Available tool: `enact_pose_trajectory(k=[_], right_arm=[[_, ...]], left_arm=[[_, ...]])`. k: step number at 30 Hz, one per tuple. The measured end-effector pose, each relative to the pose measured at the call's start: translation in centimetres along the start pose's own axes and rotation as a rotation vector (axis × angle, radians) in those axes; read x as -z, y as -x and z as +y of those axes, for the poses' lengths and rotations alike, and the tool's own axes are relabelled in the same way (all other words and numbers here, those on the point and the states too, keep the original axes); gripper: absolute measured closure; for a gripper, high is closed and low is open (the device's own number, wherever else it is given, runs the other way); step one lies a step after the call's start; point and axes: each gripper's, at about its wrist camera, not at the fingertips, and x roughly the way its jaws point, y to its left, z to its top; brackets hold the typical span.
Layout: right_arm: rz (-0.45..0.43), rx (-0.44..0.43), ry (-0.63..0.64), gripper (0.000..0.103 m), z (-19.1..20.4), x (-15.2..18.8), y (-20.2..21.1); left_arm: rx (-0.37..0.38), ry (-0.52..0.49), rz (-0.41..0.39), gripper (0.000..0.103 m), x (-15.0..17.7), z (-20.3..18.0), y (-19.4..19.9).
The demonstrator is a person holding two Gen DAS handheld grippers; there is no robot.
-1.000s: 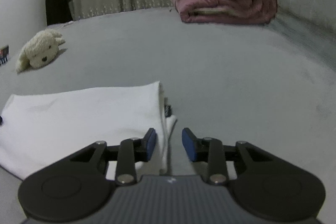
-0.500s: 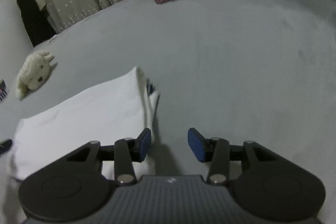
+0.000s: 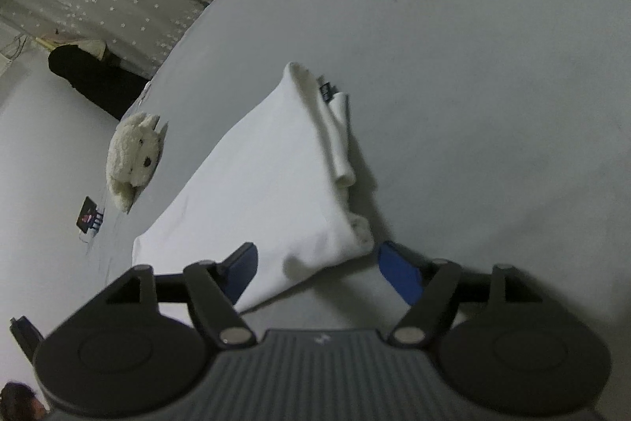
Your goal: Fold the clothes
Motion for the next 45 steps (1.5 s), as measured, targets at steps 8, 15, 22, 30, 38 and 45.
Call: enact_pose_trajectory(k=[8,15,22,30,38,45], right_arm=[[0.032,-0.077,-0.025,0.031,0.8,1.4,-0.5],[-0.014,-0.096,-0.031,0.031,0.8,2.2,-0.6],[-0.082,-0.094,-0.018,0.032,1.3,2.8,-1.0],[-0.118,-0.121,-0.064,0.04,1.7,3.1,-1.6],[-0.153,-0.106,-0.069,0.042,1.7,3.1,-1.9],[-0.181,-0.094,-0.109,0.049,0.8,2.7,-1.4]], left_arm=[[-0.01,0.002,0.008,0.069,0.0,0.1,-0.3],[-0.012,0.009,0.012,0.068,0.1,0.3,-0.4],[0.002,0.035,0.023,0.067,-0.1,0.8,-0.4],[0.004,0.059,0.034,0.062,-0.1,1.2,-0.6],[0.006,0.068,0.036,0.061,-0.1,1.2,-0.7],[0.011,0.083,0.043,0.06,-0.1,1.5,-0.7]])
